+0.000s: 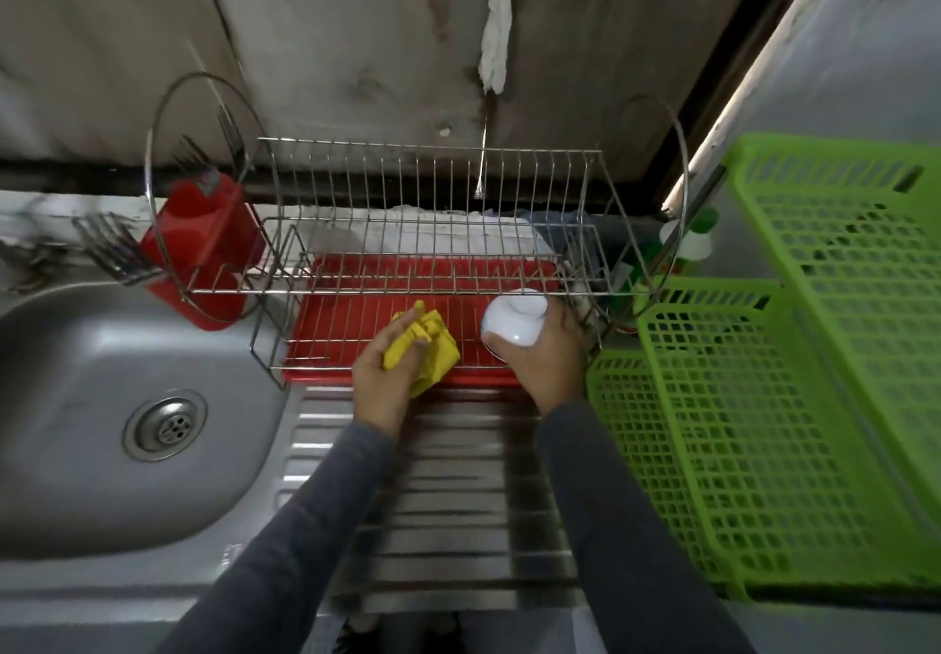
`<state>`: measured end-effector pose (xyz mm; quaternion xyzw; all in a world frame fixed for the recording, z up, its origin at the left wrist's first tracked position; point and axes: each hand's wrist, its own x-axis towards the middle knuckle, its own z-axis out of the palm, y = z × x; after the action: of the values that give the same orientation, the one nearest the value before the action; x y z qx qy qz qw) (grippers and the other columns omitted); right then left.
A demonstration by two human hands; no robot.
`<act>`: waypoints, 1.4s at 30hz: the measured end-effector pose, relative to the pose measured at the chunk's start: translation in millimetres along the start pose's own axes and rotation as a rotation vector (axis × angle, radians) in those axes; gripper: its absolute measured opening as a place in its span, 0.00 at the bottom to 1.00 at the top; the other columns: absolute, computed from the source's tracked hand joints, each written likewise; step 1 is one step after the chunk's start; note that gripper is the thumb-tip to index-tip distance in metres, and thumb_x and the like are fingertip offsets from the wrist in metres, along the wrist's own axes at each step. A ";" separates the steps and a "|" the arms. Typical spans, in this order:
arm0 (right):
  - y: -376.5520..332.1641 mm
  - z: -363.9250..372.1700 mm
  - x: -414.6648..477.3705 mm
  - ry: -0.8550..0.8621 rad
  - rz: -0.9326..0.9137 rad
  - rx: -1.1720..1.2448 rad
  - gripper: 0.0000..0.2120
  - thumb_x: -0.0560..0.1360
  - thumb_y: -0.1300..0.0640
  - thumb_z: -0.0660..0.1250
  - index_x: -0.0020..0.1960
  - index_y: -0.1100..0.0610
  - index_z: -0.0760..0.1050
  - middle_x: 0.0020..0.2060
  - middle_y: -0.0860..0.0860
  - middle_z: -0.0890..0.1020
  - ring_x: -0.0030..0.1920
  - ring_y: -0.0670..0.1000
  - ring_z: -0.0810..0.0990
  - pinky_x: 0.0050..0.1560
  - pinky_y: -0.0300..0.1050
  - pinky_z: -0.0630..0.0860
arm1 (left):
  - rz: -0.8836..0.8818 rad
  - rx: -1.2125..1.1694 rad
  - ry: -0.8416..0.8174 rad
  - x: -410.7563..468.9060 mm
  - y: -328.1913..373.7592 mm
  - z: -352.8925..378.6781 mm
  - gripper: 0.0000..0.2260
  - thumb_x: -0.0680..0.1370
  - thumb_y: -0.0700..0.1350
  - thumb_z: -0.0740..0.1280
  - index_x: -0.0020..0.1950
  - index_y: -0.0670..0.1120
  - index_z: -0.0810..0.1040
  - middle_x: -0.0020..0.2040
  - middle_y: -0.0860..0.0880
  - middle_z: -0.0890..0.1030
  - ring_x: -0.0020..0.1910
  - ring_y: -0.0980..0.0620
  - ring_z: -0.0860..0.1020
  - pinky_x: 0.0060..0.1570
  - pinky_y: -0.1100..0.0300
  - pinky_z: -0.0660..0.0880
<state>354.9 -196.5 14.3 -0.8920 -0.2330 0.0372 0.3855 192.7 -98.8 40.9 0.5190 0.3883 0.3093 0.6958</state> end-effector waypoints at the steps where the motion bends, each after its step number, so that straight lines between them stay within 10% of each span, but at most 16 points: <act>1: -0.8 -0.8 0.5 -0.010 -0.001 -0.009 0.45 0.60 0.40 0.82 0.68 0.60 0.70 0.64 0.57 0.75 0.64 0.58 0.73 0.62 0.50 0.69 | 0.003 0.001 0.006 -0.5 -0.3 0.0 0.16 0.80 0.39 0.67 0.63 0.57 0.79 0.67 0.49 0.76 0.61 0.48 0.76 0.56 0.51 0.78; 9: 0.0 -2.9 -1.9 -0.094 0.071 -0.001 0.55 0.62 0.42 0.82 0.78 0.59 0.57 0.76 0.59 0.61 0.74 0.61 0.65 0.70 0.58 0.69 | 0.050 0.028 0.044 -10.5 -2.4 0.0 0.16 0.79 0.40 0.68 0.63 0.57 0.79 0.65 0.50 0.78 0.63 0.46 0.75 0.63 0.42 0.76; 20: -28.3 0.5 -53.5 0.010 -0.257 -0.027 0.26 0.80 0.53 0.66 0.73 0.65 0.67 0.71 0.61 0.70 0.72 0.60 0.67 0.69 0.54 0.70 | 0.097 0.029 0.155 -25.8 -12.7 -38.1 0.17 0.79 0.40 0.69 0.65 0.54 0.79 0.67 0.48 0.77 0.65 0.46 0.75 0.62 0.46 0.76; 42: -262.1 188.3 -252.6 -0.838 -0.908 -0.395 0.16 0.79 0.53 0.61 0.62 0.62 0.76 0.60 0.60 0.79 0.61 0.62 0.76 0.59 0.52 0.74 | 0.221 -0.056 0.760 -149.8 21.7 -355.9 0.16 0.79 0.35 0.68 0.66 0.45 0.79 0.57 0.49 0.79 0.55 0.51 0.76 0.47 0.68 0.78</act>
<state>-17.4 -26.8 38.7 -0.6686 -0.7202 0.1720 0.0680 -190.4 -46.3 37.9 0.3870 0.5513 0.5631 0.4788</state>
